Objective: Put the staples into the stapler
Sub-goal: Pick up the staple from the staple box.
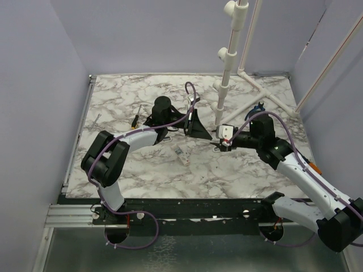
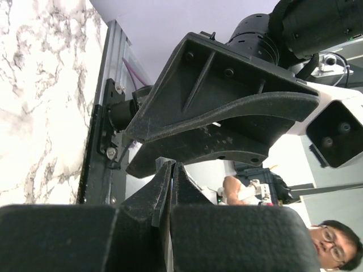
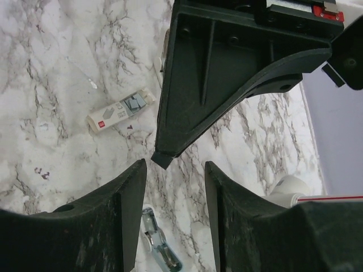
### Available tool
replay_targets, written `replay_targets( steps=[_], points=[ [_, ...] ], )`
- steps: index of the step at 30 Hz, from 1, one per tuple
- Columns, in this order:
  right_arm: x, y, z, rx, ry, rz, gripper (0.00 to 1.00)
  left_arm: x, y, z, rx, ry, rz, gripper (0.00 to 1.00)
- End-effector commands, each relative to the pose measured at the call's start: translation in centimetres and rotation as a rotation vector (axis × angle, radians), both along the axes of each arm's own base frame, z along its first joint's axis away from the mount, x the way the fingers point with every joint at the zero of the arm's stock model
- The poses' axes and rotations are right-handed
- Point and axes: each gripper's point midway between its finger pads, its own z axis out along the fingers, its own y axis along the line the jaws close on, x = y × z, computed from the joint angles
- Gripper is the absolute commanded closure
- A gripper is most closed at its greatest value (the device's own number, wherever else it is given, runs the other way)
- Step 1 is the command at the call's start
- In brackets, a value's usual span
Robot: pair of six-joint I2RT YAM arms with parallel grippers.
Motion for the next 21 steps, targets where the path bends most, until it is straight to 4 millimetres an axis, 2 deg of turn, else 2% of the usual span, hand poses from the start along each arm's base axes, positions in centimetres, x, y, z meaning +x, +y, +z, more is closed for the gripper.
replay_targets(
  steps=[1,21],
  points=[
    [0.2,0.8,0.1,0.087,0.120,-0.060,0.50,0.6,-0.5,2.1,-0.069,-0.165,0.055,1.00],
    [2.3,0.0,0.9,0.144,0.165,-0.204,0.55,1.1,0.8,3.5,-0.162,-0.220,0.162,1.00]
  ],
)
